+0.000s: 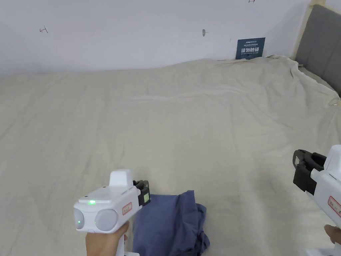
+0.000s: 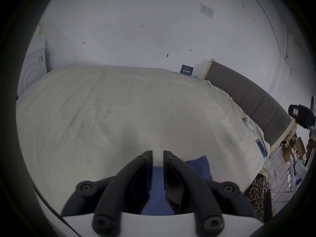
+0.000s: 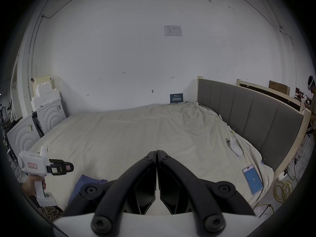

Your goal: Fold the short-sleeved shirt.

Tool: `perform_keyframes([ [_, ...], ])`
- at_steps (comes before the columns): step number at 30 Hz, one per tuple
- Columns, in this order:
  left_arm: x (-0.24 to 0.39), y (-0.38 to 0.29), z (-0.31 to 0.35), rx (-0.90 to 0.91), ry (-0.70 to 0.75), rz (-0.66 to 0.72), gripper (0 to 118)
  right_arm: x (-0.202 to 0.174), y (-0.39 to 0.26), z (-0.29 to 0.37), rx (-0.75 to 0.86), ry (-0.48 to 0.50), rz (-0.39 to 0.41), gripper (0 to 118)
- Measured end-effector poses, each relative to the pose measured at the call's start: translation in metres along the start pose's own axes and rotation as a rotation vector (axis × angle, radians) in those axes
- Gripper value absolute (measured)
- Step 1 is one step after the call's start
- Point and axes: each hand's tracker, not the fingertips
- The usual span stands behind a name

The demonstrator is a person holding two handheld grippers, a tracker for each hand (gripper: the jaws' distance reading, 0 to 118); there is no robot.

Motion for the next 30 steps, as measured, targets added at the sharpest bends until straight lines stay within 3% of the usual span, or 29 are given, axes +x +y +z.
perform_keyframes([
  [1,0.003,-0.008,-0.003,-0.004,-0.002,-0.017,0,0.0,0.0,0.0,-0.001,-0.001,-0.001,0],
  [11,0.053,-0.067,-0.041,-0.121,-0.054,-0.109,0,0.012,-0.006,0.002,-0.014,-0.021,-0.009,0],
  [17,0.098,-0.091,-0.056,-0.128,-0.037,-0.298,0,0.024,-0.009,0.007,-0.018,-0.045,-0.017,0],
  [30,0.147,-0.108,-0.074,-0.164,-0.103,-0.367,0,0.042,-0.012,0.013,-0.026,-0.091,-0.033,0],
])
